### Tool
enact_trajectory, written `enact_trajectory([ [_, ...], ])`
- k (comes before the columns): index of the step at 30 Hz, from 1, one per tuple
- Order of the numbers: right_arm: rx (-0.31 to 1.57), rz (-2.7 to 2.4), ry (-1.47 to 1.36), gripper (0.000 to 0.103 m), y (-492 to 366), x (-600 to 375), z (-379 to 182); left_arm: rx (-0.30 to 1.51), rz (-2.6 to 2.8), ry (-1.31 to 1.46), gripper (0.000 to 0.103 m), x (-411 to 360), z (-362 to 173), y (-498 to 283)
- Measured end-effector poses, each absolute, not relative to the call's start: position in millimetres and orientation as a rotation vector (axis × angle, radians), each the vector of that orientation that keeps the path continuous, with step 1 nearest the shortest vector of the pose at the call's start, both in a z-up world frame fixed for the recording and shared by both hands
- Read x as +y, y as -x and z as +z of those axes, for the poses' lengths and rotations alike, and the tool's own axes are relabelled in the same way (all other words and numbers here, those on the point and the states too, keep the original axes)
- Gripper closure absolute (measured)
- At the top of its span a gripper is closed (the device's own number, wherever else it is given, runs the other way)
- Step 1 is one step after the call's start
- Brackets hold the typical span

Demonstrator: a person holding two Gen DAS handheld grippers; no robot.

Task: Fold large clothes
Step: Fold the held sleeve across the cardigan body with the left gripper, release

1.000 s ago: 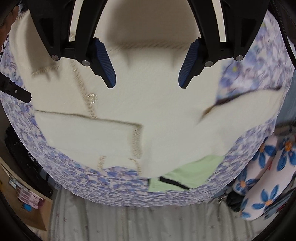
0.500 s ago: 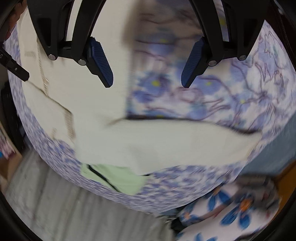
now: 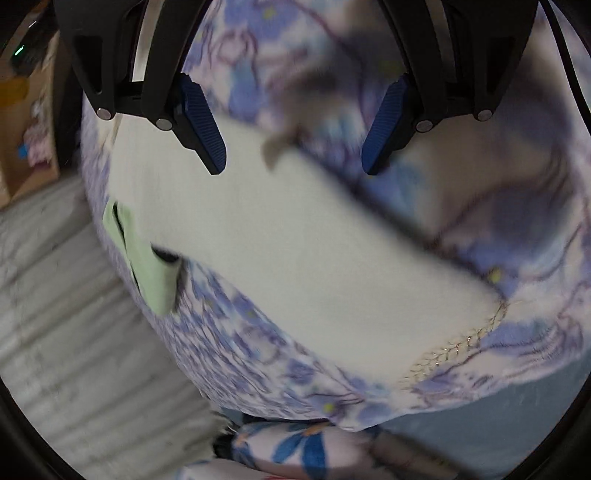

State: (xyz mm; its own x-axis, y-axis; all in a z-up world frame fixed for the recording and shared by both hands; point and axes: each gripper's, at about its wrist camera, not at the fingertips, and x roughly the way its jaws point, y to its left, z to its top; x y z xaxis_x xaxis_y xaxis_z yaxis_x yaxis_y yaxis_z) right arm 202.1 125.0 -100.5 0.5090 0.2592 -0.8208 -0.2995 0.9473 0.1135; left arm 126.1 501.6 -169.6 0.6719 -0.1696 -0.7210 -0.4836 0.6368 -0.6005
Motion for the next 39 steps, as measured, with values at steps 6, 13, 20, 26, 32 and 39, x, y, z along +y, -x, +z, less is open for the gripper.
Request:
enact_trajectory([
  [6,1.004,0.346,0.079,0.061,-216.4,144.2,-119.5,0.819,0.218,0.876,0.054,520.8,-177.1,-150.3],
  [13,1.001,0.322,0.037,0.061,-231.0,141.4,-123.4,0.842,0.17,0.711,0.097,513.4,-165.2,-163.9],
  [20,1.006,0.308,-0.068,0.061,-221.9,107.3,-116.9,0.753,0.146,0.383,0.097,434.3,-85.1,-168.6],
  [26,0.967,0.237,-0.143,0.061,-211.1,49.9,-100.1,0.692,-0.081,0.317,0.097,327.9,-24.1,-185.9],
  [32,0.913,0.126,-0.222,0.061,-198.2,-32.6,-83.4,0.765,-0.253,0.241,0.096,201.0,-33.4,-213.3],
  [39,0.935,0.025,-0.299,0.061,-186.8,-109.9,-97.8,1.025,-0.346,0.165,0.08,93.6,-111.0,-229.1],
])
